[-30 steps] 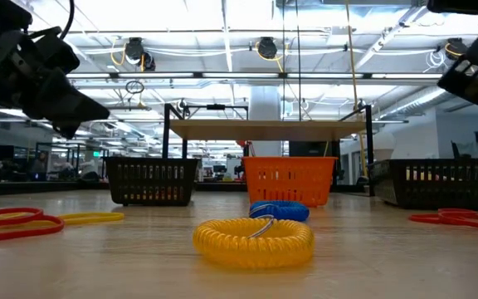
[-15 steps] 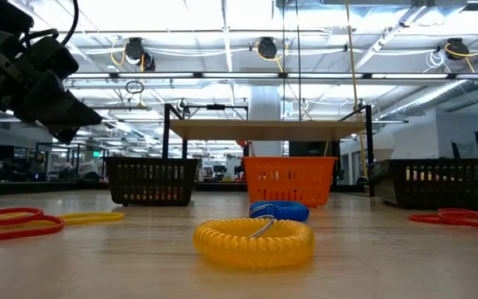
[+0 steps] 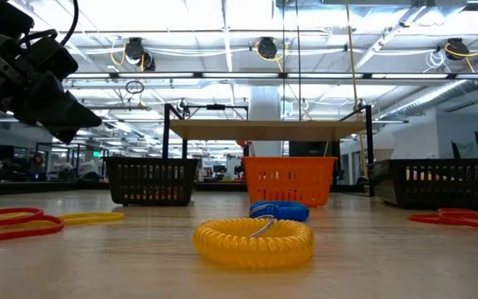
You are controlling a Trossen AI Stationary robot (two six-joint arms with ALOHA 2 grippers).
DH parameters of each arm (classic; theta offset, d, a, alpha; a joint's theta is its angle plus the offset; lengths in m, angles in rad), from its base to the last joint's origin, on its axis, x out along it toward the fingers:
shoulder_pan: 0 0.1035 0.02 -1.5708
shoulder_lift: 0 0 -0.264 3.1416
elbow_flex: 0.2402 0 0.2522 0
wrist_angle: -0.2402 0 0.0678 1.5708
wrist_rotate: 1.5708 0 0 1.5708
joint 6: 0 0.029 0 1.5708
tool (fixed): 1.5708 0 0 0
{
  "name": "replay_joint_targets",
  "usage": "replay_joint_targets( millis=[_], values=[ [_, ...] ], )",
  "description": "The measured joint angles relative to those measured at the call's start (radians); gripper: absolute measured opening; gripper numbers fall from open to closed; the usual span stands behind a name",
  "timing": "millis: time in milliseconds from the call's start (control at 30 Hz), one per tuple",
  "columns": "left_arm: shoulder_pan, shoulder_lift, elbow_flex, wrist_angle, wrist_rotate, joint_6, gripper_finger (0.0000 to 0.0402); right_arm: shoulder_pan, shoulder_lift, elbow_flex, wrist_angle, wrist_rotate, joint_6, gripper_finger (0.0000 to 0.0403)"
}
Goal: Pick & Place Office Desk Supplies
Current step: Put the crayon box into the right black bin
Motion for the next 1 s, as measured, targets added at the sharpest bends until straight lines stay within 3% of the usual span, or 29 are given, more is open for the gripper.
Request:
replay_joint_targets(
  millis=[133,300,533,867,1000],
  values=[
    [0.0,0.0,0.0,0.0,0.0,0.0,0.0024,0.023,0.007,0.0,-0.001,0.008,0.094,0.0196],
    [0.0,0.0,0.0,0.0,0.0,0.004,0.0024,0.037,0.057,-0.001,0.015,-0.002,0.125,0.0196],
    [0.0,0.0,0.0,0.0,-0.001,0.003,0.0024,0.029,0.132,-0.001,0.12,-0.029,0.094,0.0187],
    [0.0,0.0,0.0,-0.002,-0.002,0.001,0.0024,0.014,0.164,-0.001,-0.012,-0.029,0.107,0.0161],
    [0.0,0.0,0.0,-0.019,-0.002,0.001,0.0024,0.013,0.164,-0.001,-0.023,-0.025,0.0,0.0156]
  ],
)
